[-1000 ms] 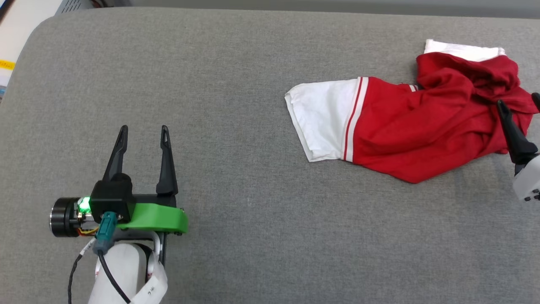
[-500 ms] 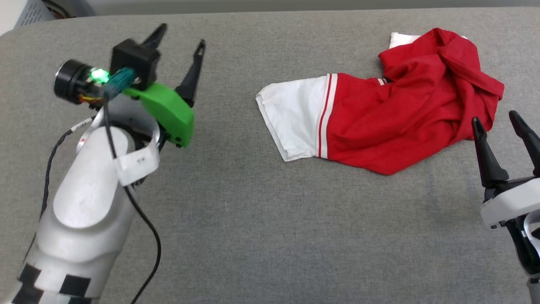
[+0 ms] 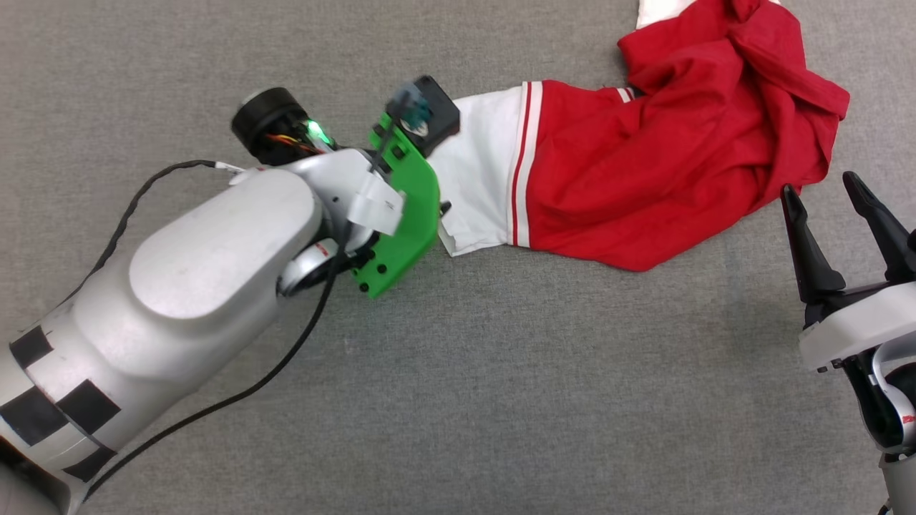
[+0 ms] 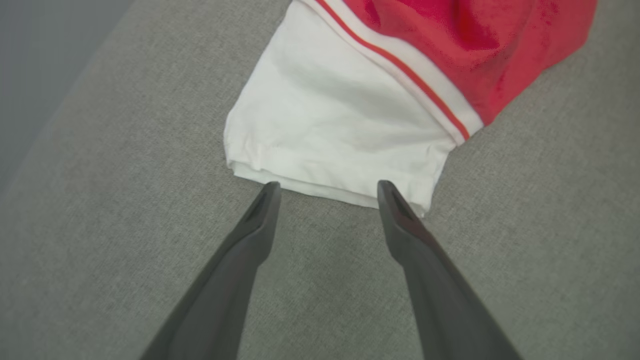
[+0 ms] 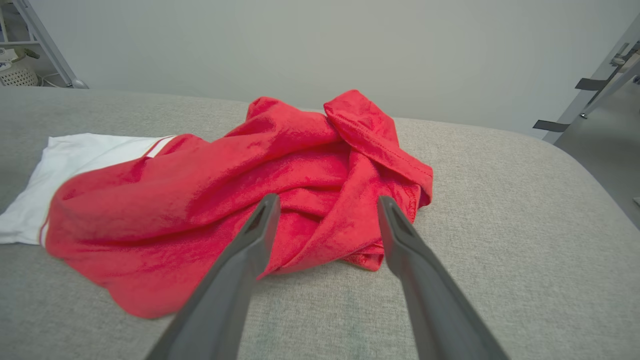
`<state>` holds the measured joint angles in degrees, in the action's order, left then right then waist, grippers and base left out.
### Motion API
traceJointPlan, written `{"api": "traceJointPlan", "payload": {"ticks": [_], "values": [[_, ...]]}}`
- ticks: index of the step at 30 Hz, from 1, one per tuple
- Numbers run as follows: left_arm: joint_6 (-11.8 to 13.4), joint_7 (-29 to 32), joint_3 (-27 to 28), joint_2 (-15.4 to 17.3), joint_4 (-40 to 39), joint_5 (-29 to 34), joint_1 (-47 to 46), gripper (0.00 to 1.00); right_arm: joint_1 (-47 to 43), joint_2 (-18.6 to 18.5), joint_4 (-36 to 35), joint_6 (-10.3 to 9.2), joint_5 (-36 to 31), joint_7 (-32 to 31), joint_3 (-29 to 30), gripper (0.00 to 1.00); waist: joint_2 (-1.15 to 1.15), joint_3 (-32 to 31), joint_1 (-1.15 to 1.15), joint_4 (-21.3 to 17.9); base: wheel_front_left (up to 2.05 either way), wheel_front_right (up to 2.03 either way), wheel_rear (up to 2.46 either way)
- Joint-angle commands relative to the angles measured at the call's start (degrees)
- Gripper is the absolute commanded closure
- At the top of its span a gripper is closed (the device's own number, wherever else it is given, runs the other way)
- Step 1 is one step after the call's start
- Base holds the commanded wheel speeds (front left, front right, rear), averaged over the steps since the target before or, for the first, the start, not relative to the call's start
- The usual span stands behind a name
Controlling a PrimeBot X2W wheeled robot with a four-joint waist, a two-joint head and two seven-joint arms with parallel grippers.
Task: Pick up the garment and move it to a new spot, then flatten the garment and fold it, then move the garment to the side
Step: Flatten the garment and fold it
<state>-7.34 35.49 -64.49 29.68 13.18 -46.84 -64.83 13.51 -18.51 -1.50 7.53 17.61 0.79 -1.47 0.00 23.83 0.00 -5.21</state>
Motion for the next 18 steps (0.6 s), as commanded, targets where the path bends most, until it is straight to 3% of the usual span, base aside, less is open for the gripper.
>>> {"api": "traceJointPlan", "payload": {"ticks": [1,4,8,15,17,18], "values": [[-0.14,0.46,-2.24,0.62,-0.69,-1.64,-2.09,0.00,1.25,-0.18,0.33,-0.04,0.63,0.52,-0.15,0.00,0.00,1.57,0.00,-1.03,0.00,0.00,0.00],[-0.14,1.18,-6.98,0.37,-1.97,-3.60,-4.65,0.00,2.01,-0.07,0.88,-0.04,1.15,0.83,-0.67,0.00,0.00,2.64,0.00,-1.44,0.00,0.00,0.00],[-0.14,2.49,-8.68,-0.67,-2.02,-3.90,-4.93,0.00,3.40,0.08,1.87,-0.04,1.82,1.20,-1.98,0.00,0.00,3.91,0.00,-2.18,0.00,0.00,0.00],[-0.14,12.63,-8.85,0.39,-3.90,1.30,3.30,0.00,5.51,-0.09,4.19,-0.04,2.55,2.39,-3.78,0.00,0.00,4.81,0.00,-3.62,0.00,0.00,0.00],[-0.14,12.28,-8.85,1.19,-3.95,1.96,4.17,0.82,5.65,-0.23,4.93,-0.04,2.61,2.77,-3.78,0.00,0.00,4.47,0.00,-3.51,0.00,0.00,0.00],[-0.14,11.77,-8.85,1.44,-3.74,2.17,4.33,1.00,5.59,-0.26,5.27,-0.04,2.59,2.92,-3.75,0.00,0.00,4.11,0.00,-3.36,0.00,0.00,0.00]]}}
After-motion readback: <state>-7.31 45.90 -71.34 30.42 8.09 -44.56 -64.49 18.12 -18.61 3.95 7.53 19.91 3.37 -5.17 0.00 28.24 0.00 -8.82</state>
